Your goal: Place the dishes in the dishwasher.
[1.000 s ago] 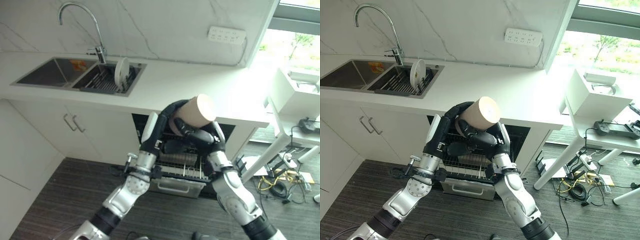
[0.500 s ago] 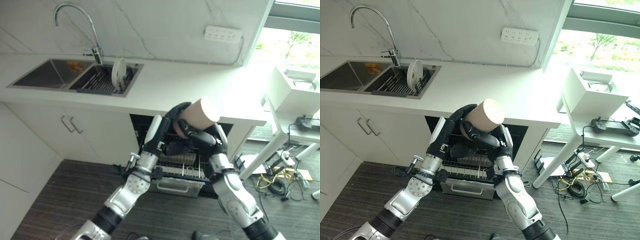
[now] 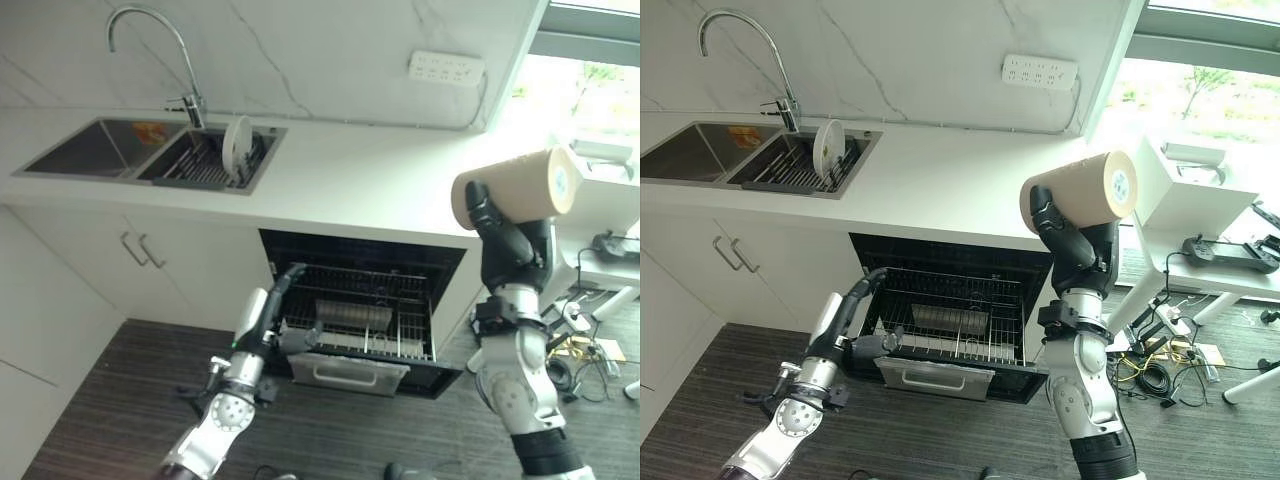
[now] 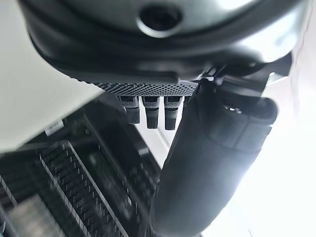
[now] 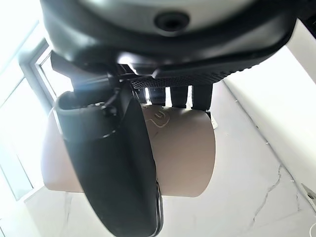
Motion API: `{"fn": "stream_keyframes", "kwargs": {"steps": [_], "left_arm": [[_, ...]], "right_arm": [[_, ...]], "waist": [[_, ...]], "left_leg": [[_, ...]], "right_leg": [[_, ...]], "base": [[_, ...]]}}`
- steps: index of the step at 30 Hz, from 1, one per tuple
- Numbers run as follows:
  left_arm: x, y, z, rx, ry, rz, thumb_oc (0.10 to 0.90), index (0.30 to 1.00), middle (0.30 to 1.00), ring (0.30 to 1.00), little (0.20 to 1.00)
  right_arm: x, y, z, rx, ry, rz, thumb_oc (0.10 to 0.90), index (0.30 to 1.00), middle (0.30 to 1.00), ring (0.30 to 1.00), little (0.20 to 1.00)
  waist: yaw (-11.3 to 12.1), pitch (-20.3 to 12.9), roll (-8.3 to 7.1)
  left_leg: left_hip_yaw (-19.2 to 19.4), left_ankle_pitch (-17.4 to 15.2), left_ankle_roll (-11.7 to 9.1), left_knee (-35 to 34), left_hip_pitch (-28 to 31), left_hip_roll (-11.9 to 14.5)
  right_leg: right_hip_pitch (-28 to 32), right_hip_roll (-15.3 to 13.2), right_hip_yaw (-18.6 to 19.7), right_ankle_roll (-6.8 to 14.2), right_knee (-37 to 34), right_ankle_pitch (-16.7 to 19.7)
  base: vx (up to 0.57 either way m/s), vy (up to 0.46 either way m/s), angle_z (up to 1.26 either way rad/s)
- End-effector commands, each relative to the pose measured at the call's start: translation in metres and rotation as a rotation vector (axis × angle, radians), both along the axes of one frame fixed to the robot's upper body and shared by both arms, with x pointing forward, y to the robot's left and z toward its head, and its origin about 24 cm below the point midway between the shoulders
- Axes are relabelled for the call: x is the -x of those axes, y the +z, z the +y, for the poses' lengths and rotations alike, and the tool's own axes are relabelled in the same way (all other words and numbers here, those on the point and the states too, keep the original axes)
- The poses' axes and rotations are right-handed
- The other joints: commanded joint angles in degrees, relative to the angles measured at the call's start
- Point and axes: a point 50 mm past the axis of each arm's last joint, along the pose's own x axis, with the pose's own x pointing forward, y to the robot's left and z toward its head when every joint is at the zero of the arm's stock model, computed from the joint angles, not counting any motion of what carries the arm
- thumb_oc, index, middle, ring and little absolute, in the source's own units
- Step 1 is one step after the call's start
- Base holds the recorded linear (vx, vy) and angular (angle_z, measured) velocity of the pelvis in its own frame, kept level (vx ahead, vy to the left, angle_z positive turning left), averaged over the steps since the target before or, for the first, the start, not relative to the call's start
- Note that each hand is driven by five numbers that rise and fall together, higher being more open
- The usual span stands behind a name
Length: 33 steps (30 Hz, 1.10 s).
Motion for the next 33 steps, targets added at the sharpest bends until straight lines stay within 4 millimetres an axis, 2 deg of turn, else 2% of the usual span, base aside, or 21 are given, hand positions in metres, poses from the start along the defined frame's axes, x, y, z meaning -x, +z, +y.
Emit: {"fn": "stream_keyframes", "kwargs": {"steps": [1, 9, 15, 19, 22, 27, 33], "left_arm": [[-0.021, 0.053, -0.002, 0.027, -0.015, -0.289, 0.800, 0.900, 0.900, 0.900, 0.900], [-0.024, 0.067, 0.011, 0.128, 0.001, -0.289, 0.800, 0.900, 0.900, 0.900, 0.900], [-0.026, 0.084, 0.015, 0.049, -0.046, -0.308, 0.800, 0.900, 0.900, 0.900, 0.900], [-0.031, 0.083, 0.015, 0.039, -0.097, -0.206, 0.800, 0.900, 0.900, 0.900, 0.900], [-0.036, 0.078, 0.011, -0.061, -0.184, -0.079, 0.800, 0.900, 0.900, 0.900, 0.900], [-0.044, 0.072, 0.016, -0.121, -0.230, 0.063, 0.800, 0.900, 0.900, 0.900, 0.900], [-0.048, 0.085, 0.017, -0.094, -0.261, 0.061, 0.800, 0.900, 0.900, 0.900, 0.900]], "right_arm": [[0.008, 0.052, -0.001, 0.003, 0.009, -0.301, 0.400, 0.300, 0.300, 0.300, 0.300], [0.009, 0.043, 0.002, 0.090, 0.054, -0.258, 0.400, 0.300, 0.300, 0.300, 0.300], [0.010, 0.038, 0.006, 0.227, 0.115, -0.214, 0.400, 0.300, 0.300, 0.300, 0.300], [0.011, 0.033, 0.004, 0.258, 0.132, -0.180, 0.400, 0.300, 0.300, 0.300, 0.300], [0.011, 0.031, 0.003, 0.299, 0.155, -0.168, 0.400, 0.300, 0.300, 0.300, 0.300], [0.011, 0.032, 0.004, 0.329, 0.188, -0.165, 0.400, 0.300, 0.300, 0.300, 0.300], [0.013, 0.031, 0.004, 0.360, 0.219, -0.150, 0.400, 0.300, 0.300, 0.300, 0.300]], "waist": [[0.7, -2.1, 0.01], [0.8, -2.2, 0.00], [0.2, -2.1, 0.33], [-0.4, -2.1, 0.57], [-1.5, -2.0, 1.05], [-2.5, -1.8, 1.73], [-3.3, -1.4, 2.27]], "left_leg": [[-4.8, -1.7, -0.9, -3.4, 2.7, 2.1], [-4.9, -1.6, -1.1, -3.4, 2.7, 2.2], [-4.8, -1.4, -1.2, -3.4, 2.7, 2.3], [-4.5, -1.2, -1.3, -3.4, 2.8, 2.5], [-3.9, -1.0, -1.3, -3.4, 3.0, 2.8], [-3.1, -0.9, -1.3, -3.4, 3.2, 3.1], [-2.4, -0.8, -1.3, -3.4, 3.4, 3.4]], "right_leg": [[1.4, -4.4, -1.2, 5.7, 4.8, -3.9], [1.4, -4.6, -1.4, 5.7, 4.8, -3.9], [1.4, -4.5, -1.2, 5.9, 4.8, -4.0], [1.4, -4.5, -1.2, 6.1, 4.8, -3.9], [1.2, -4.3, -0.8, 6.3, 4.8, -3.9], [1.0, -4.1, -0.2, 6.6, 4.8, -3.8], [0.8, -4.0, 0.3, 6.8, 4.8, -3.7]], "base": [[0.00, 0.000, 0.00], [0.00, 0.000, 0.00], [0.00, 0.000, 0.00], [0.00, 0.000, 0.00], [0.00, 0.000, 0.00], [-0.01, 0.010, -0.08], [0.04, 0.001, -0.04]]}}
